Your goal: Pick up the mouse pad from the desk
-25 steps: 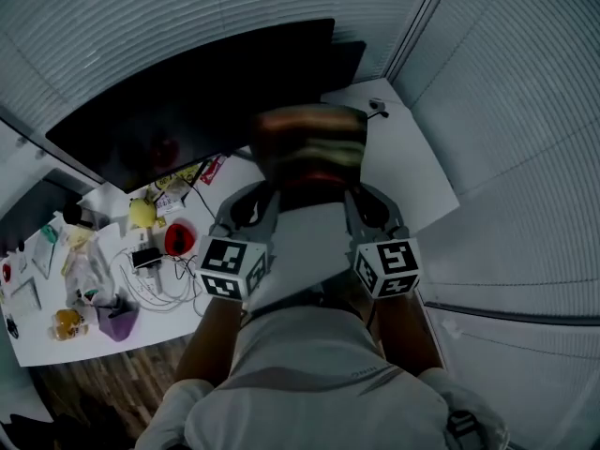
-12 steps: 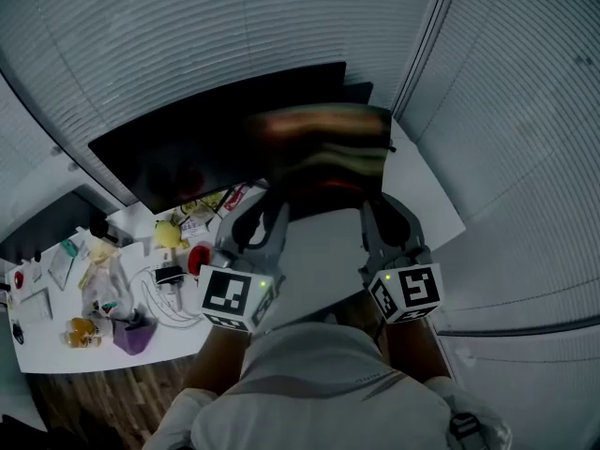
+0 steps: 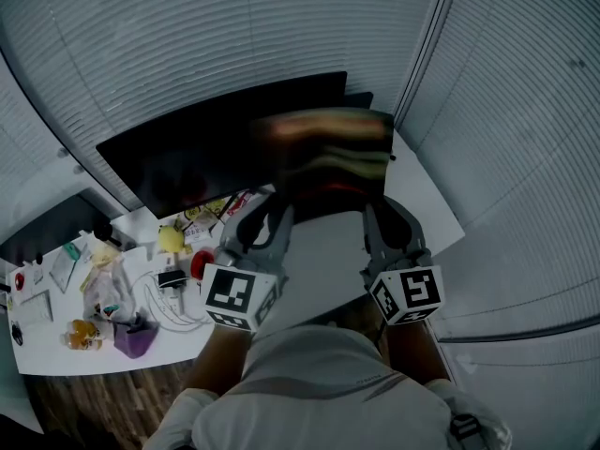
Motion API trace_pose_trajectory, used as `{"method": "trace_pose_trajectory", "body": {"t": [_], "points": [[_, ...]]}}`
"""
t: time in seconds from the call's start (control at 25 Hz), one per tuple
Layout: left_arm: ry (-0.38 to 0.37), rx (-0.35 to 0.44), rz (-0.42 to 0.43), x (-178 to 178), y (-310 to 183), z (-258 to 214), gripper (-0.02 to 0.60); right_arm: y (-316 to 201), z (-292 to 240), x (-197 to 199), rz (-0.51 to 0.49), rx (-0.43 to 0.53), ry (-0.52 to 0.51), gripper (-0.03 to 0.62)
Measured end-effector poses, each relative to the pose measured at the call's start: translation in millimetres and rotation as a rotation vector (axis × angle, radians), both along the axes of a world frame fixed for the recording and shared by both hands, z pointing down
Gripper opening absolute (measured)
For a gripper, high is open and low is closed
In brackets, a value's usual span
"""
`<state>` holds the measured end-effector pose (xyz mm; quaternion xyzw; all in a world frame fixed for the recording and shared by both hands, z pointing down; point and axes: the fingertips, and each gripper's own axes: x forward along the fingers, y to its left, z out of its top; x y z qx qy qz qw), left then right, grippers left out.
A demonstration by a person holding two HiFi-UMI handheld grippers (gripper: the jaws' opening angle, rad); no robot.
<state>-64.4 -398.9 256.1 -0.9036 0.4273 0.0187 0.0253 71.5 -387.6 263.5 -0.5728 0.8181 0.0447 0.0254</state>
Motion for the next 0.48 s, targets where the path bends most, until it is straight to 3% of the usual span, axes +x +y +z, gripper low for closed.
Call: {"method": "trace_pose_trajectory", "body": {"t": [0.48], "points": [[0.0,0.004,0.009,10,12,-3,0.091,13,1,9,0.004,-0.012,-0.009,0.051]]}}
